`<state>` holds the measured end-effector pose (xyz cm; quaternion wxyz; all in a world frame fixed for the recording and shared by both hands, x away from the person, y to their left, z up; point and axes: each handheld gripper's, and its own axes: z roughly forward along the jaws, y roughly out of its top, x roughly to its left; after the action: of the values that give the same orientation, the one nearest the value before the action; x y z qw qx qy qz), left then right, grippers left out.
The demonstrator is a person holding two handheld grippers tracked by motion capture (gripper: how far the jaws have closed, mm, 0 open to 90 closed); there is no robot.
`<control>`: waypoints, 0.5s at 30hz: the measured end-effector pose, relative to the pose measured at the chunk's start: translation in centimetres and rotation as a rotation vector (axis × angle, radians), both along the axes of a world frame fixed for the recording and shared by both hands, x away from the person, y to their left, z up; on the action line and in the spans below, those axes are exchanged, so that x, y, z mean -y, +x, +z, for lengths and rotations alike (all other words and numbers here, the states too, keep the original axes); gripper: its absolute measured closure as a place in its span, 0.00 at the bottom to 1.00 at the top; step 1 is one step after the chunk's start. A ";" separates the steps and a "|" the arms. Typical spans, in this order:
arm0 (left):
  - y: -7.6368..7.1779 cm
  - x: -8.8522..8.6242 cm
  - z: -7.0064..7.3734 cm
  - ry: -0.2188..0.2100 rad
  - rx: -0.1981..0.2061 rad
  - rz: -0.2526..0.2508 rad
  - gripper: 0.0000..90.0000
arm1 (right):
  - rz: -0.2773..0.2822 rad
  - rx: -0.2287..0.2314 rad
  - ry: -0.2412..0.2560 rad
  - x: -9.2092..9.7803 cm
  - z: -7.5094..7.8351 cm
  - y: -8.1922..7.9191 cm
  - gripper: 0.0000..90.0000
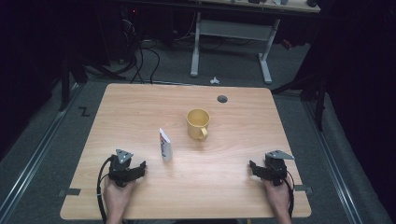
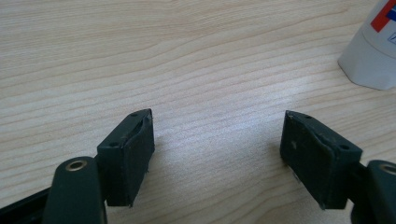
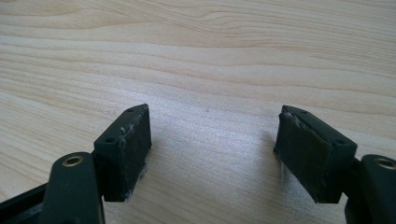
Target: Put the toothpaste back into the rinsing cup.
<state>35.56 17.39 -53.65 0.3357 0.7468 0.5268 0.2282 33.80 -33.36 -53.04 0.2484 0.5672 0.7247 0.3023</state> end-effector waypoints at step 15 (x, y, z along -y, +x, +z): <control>0.1 0.0 0.0 -0.005 -0.004 -0.010 0.28 | 0.001 0.001 -0.001 0.0 0.0 0.0 0.30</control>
<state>35.62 17.43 -53.65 0.3377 0.7491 0.5242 0.2237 33.81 -33.37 -53.05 0.2486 0.5666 0.7251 0.3023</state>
